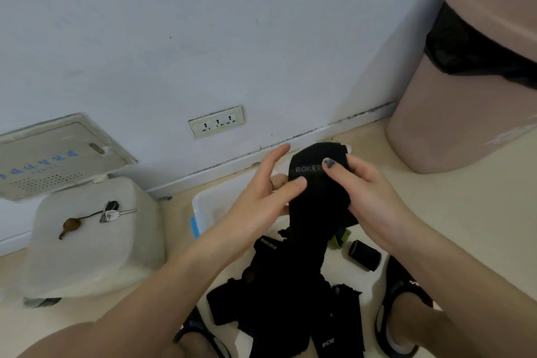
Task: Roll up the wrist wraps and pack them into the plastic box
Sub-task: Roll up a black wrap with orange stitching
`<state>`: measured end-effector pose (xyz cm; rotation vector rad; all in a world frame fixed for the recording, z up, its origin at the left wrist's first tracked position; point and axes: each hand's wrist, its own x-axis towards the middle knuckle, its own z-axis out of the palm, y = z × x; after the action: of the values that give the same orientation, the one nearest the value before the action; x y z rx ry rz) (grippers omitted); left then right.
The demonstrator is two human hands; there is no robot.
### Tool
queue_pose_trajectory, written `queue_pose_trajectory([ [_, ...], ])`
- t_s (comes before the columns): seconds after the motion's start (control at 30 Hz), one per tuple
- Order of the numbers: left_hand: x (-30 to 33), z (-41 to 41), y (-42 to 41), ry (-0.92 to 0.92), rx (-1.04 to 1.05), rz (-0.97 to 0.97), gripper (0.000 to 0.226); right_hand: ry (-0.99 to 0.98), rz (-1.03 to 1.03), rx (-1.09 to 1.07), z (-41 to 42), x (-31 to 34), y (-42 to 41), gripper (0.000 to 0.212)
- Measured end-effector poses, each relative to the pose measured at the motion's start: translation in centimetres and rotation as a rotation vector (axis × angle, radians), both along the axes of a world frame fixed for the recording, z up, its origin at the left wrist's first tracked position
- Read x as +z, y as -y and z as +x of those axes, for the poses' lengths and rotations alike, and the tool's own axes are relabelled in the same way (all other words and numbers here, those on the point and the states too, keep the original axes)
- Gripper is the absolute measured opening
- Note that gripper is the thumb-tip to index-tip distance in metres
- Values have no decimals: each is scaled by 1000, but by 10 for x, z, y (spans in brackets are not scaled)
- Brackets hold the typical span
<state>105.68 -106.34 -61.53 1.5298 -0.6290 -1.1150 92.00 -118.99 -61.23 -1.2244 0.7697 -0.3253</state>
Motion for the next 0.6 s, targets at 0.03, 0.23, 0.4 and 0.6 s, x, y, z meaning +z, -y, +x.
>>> queue_pose_trajectory([
  [0.03,-2,-4,0,23,-12,-3,57,0,40,-22,1,2,1,28],
  [0.23,-7,-11,8,198,16,4,49,2,99,-7,9,4,-13,25],
  [0.4,-10,-14,17,232,3,13,55,-66,12,30,13,0,-11,24],
  [0.6,-12,-9,20,217,-14,14,59,-95,44,-24,20,-2,-6,19],
])
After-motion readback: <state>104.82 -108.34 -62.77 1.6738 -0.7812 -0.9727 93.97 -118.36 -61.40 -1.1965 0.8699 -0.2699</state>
